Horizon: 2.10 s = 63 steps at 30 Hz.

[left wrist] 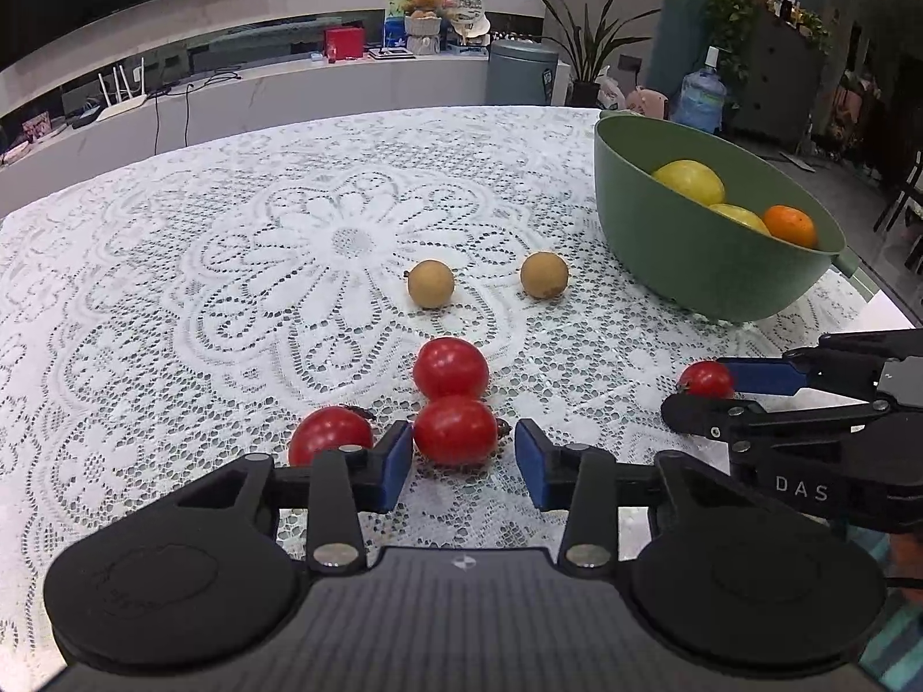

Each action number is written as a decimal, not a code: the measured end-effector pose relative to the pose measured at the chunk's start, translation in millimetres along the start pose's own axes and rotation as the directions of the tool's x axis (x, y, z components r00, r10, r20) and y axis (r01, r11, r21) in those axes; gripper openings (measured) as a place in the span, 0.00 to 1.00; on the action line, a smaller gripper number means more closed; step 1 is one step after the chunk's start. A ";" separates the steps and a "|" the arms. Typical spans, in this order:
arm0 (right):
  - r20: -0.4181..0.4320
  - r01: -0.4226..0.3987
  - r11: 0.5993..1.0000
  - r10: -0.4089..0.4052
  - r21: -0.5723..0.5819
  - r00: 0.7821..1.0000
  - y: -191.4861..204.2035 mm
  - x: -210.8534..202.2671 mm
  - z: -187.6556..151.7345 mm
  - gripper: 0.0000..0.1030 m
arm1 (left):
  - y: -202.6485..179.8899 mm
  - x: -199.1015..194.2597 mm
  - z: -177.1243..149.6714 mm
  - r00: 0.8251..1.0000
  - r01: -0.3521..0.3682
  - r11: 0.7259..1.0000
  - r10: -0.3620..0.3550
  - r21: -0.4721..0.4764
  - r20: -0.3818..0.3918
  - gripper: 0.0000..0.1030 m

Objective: Organize fruits
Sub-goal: 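Grasp a red cherry tomato with the right tool while the left tool grasps another, then carry both cherry tomatoes over the green colander with both tools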

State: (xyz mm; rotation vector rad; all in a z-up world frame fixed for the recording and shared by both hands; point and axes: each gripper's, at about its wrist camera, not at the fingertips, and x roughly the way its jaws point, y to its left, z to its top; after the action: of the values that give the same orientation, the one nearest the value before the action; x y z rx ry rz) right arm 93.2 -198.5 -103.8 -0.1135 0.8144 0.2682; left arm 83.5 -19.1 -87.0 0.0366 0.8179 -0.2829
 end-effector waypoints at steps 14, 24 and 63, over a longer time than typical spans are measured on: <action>0.007 -0.010 0.999 0.010 -0.031 1.000 4.7 -1.3 -0.2 0.25 | 1.7 1.1 0.9 1.000 0.020 1.000 -0.020 -0.006 0.005 0.39; 0.027 -0.027 0.999 0.028 -0.041 0.999 7.7 -11.0 -0.2 0.25 | -0.2 -5.1 0.3 1.000 0.029 1.000 -0.029 -0.005 0.008 0.38; 0.221 0.054 0.998 -0.049 -0.015 0.974 -40.8 -88.6 52.8 0.25 | -46.2 -42.5 74.5 0.977 0.124 0.990 -0.133 0.059 0.166 0.38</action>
State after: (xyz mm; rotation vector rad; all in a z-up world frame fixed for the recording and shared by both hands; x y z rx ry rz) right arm 83.7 -244.0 -3.1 -0.1216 0.5875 0.2353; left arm 97.1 -64.0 -1.7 0.0047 0.6445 -0.4223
